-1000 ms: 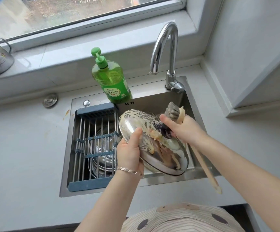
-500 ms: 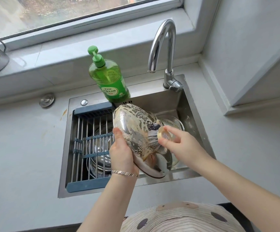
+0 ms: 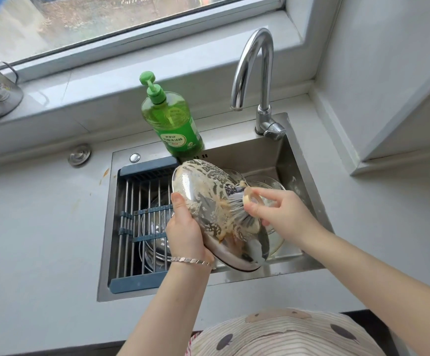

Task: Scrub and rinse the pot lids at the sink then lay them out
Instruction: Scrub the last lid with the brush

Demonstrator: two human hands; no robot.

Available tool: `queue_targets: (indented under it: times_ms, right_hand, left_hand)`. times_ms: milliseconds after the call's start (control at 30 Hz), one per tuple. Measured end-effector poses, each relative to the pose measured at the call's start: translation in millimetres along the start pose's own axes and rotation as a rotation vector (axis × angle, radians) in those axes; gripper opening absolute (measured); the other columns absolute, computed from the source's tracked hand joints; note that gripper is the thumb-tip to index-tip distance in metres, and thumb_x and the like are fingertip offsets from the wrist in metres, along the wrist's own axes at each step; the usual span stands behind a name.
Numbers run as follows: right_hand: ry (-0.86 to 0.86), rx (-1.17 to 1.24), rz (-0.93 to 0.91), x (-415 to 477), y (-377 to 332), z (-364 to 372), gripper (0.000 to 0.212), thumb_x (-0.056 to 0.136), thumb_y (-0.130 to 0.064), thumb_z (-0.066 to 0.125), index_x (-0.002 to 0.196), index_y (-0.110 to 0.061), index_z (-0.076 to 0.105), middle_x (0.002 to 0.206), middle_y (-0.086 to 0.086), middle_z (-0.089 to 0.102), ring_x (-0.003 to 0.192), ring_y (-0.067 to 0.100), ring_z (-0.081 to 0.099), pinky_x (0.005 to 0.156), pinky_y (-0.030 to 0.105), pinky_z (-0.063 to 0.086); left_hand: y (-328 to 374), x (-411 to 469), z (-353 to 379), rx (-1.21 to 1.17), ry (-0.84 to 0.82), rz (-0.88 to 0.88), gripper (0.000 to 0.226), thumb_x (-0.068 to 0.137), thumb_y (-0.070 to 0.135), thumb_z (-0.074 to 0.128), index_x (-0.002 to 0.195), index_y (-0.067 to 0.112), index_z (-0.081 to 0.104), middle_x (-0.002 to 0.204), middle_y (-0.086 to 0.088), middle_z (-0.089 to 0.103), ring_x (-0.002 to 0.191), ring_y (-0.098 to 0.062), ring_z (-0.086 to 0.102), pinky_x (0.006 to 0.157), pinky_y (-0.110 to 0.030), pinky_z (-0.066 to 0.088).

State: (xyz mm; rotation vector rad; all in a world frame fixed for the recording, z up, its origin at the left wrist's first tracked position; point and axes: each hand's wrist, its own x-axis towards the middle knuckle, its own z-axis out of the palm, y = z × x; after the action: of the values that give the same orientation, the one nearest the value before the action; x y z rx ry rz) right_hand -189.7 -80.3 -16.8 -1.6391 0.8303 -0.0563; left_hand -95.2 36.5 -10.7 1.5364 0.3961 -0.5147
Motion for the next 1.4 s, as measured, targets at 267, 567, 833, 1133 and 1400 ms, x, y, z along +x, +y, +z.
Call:
queue_targets:
  times_ms: [267,567,833,1133,1400]
  right_hand:
    - [-0.096,0.039,0.000,-15.8,0.1,6.4,0.035,0.083,-0.034,0.067,0.117,-0.037,0.060,0.040,-0.023,0.043,0.054,-0.004,0.038,0.072,0.021,0.035]
    - [-0.021,-0.002,-0.120,-14.5,-17.0,20.1,0.039,0.081,-0.039,0.067,0.118,-0.044,0.058,0.039,-0.011,0.030,0.045,0.007,0.029,0.058,0.028,0.029]
    - [-0.049,-0.250,-0.221,-24.9,-27.0,24.7,0.043,0.081,-0.042,0.066,0.123,-0.041,0.057,0.048,-0.024,0.049,0.055,0.003,0.045,0.059,0.025,0.038]
    - [0.013,-0.324,-0.333,-14.7,-34.0,31.5,0.047,0.082,-0.045,0.063,0.128,-0.043,0.052,0.050,-0.019,0.051,0.053,0.004,0.041,0.060,0.026,0.040]
    - [0.044,-0.427,-0.291,-25.7,5.0,22.2,0.049,0.082,-0.047,0.063,0.129,-0.050,0.048,0.085,-0.007,0.067,0.078,0.012,0.058,0.071,0.029,0.047]
  left_hand:
    - [1.3,10.8,-4.3,0.024,0.080,0.021,0.046,0.089,0.060,0.043,0.078,0.019,0.062,0.086,-0.007,0.070,0.089,-0.030,0.067,0.086,-0.050,0.053]
    - [1.1,5.6,8.6,0.061,0.079,0.046,0.048,0.090,0.057,0.042,0.074,0.016,0.063,0.082,-0.008,0.070,0.084,-0.029,0.067,0.083,-0.046,0.054]
    - [1.8,-1.7,9.8,0.194,0.059,0.144,0.052,0.095,0.049,0.037,0.064,0.012,0.056,0.064,-0.003,0.059,0.061,-0.021,0.057,0.061,-0.029,0.049]
    - [11.1,13.9,2.2,0.139,0.082,0.001,0.055,0.089,0.061,0.039,0.076,0.012,0.060,0.088,-0.009,0.068,0.083,-0.025,0.065,0.082,-0.039,0.053]
    - [22.8,20.4,1.9,-0.186,0.282,-0.173,0.040,0.088,0.058,0.046,0.082,0.018,0.049,0.100,-0.008,0.061,0.092,-0.028,0.060,0.092,-0.044,0.050]
